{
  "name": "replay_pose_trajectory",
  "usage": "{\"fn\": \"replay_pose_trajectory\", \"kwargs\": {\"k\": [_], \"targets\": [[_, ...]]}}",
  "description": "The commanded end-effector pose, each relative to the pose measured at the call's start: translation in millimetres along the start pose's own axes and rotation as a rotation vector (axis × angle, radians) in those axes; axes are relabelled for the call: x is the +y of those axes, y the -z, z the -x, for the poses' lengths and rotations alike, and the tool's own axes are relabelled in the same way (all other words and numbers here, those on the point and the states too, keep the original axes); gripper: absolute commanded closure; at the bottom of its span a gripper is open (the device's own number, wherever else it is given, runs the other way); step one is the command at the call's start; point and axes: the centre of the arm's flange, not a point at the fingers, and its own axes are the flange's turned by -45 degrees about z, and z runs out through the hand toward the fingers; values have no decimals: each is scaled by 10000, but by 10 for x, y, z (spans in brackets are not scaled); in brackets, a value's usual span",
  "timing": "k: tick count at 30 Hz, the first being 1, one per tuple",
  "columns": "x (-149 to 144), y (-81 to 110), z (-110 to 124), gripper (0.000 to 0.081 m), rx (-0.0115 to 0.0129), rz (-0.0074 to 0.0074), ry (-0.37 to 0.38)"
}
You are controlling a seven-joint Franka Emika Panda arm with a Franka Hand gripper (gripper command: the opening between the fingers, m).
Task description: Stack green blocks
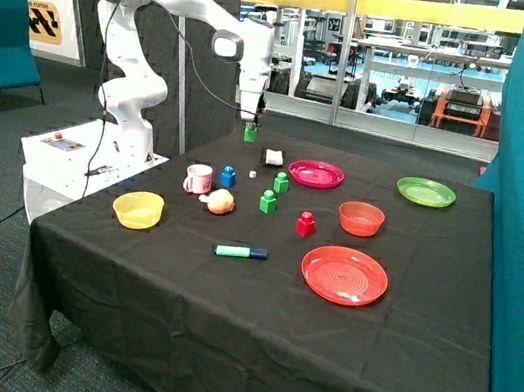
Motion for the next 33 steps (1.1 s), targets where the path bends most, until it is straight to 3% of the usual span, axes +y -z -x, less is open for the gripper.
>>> {"fn": "replay_pose_trajectory", "kwargs": {"k": [1, 16, 33], "targets": [[134, 109, -205, 808, -4, 7, -211], [470, 214, -672, 808, -4, 7, -394], [744, 1, -802, 808, -3, 7, -774]]}}
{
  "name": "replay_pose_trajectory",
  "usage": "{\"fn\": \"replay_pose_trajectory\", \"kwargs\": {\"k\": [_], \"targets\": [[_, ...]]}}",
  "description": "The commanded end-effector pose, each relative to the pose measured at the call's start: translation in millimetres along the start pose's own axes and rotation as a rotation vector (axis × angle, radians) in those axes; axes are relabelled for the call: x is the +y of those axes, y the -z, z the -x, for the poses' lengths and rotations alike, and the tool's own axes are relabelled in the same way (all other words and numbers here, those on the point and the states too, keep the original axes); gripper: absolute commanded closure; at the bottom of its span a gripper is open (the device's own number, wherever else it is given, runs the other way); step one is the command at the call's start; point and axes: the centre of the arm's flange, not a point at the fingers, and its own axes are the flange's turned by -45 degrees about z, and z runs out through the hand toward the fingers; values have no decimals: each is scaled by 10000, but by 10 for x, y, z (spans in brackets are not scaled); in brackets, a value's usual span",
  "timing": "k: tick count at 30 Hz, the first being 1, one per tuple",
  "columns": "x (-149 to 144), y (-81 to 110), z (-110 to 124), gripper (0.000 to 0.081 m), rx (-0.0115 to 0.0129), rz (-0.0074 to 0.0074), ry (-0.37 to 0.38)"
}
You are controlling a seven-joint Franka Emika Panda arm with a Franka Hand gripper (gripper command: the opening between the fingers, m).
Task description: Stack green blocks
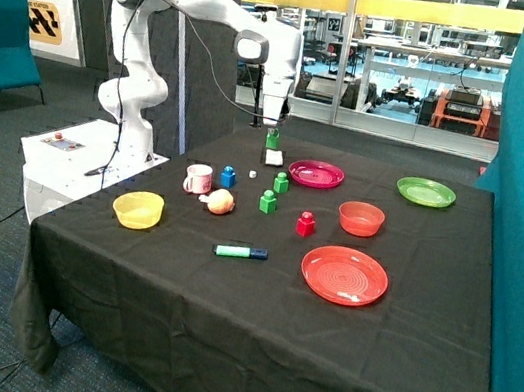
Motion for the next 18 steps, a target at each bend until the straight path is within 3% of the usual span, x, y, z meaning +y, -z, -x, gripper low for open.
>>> {"fn": "replay_pose_trajectory", "kwargs": {"k": [1, 18], "targets": [[134, -97, -133, 808, 42, 23, -178], [186, -316, -405, 808, 42, 24, -9]]}}
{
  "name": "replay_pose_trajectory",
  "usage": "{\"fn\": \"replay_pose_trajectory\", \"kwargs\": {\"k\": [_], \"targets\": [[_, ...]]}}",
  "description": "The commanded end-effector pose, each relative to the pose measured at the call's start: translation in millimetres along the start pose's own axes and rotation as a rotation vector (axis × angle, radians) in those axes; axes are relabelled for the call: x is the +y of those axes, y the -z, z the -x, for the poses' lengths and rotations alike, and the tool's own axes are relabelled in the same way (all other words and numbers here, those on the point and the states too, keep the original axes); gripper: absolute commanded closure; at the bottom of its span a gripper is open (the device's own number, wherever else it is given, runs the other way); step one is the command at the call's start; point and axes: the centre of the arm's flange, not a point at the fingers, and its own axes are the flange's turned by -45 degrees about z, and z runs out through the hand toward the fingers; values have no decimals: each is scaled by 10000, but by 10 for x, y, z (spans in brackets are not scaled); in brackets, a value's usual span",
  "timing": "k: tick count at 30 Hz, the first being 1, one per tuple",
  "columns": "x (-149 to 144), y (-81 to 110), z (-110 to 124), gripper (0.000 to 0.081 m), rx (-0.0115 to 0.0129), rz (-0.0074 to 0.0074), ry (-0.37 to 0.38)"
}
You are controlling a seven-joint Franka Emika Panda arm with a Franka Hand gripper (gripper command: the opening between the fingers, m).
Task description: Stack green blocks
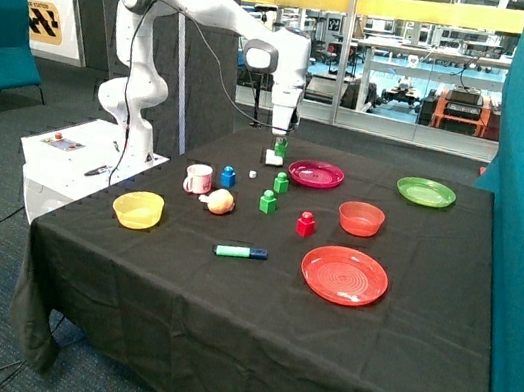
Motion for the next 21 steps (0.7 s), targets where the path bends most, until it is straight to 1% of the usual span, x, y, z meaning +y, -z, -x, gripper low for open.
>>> {"fn": "replay_pose_trajectory", "kwargs": {"k": [1, 7, 10, 14, 21], "targets": [[43, -165, -116, 808, 29, 20, -23], [24, -345, -56, 808, 29, 20, 3], [23, -398, -36, 808, 29, 20, 7], [20, -438, -36, 808, 29, 20, 34], [24, -438, -80, 808, 29, 20, 142]]}}
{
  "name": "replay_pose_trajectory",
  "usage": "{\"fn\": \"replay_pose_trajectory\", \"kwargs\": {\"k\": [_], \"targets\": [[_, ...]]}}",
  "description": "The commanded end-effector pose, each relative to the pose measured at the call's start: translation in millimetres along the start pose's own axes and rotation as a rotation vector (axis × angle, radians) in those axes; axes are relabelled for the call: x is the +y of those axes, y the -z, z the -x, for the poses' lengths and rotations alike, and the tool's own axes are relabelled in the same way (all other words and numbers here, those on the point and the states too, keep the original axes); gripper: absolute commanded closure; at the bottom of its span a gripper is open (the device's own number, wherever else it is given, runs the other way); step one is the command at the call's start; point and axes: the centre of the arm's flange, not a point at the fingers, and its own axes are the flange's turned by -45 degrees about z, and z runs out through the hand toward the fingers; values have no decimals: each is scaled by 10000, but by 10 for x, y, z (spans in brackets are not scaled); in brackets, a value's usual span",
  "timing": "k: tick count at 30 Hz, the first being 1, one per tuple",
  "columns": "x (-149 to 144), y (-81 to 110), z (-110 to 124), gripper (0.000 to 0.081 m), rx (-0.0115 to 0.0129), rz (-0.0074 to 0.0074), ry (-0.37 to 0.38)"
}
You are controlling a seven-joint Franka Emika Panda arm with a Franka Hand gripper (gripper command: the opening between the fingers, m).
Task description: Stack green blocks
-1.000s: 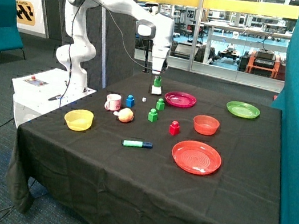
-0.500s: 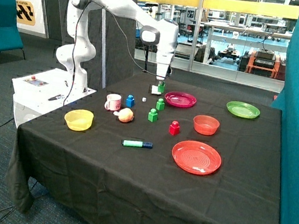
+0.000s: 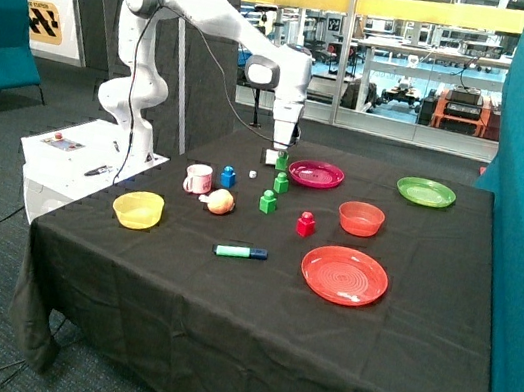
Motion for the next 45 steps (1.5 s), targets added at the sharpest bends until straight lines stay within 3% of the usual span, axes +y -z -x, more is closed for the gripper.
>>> {"fn": "replay_pose_trajectory", "kwargs": {"k": [1, 45], "targets": [[3, -69, -21, 808, 44, 9, 107], [22, -106, 4, 808, 44, 10, 386]]}}
